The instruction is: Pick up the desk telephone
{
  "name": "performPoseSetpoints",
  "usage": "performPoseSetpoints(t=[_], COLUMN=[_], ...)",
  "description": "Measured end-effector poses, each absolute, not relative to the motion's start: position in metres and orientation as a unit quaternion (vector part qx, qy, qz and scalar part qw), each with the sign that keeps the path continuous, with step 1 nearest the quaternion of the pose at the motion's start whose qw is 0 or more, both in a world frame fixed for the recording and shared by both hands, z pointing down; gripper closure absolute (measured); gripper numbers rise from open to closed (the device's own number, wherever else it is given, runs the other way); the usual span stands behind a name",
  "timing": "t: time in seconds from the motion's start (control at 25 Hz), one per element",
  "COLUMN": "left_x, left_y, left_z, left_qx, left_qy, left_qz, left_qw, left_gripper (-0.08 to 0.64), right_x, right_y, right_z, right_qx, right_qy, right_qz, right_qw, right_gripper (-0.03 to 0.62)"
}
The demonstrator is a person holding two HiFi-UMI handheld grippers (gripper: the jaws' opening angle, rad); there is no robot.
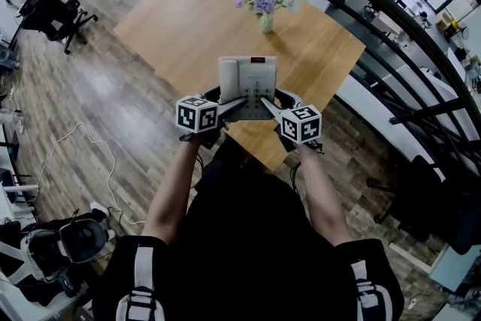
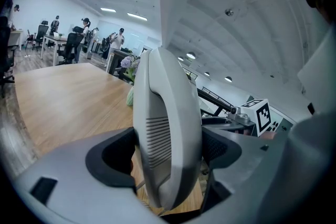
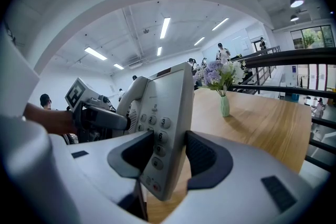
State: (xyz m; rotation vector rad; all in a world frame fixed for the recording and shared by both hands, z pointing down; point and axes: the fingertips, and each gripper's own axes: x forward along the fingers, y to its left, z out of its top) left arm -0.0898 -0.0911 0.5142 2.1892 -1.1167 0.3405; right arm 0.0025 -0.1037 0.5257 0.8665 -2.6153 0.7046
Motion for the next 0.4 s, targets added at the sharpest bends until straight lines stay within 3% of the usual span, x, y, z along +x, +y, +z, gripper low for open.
performPoseSetpoints(t=[0.4], left_x=[-0.0892], left_y=[-0.0925], left_z=[0.5114], left_qx=[0.836], left_qy=[-0.426], left_qz=[0.130], left_qw=[0.322], left_gripper=[0.172], right_x=[0.0027], right_y=[-0.1047], right_z=[0.5250], right_qx=[0.301], right_qy=[-0.909], right_qz=[0.246], right_qw=[0.149], right_gripper=[0.385])
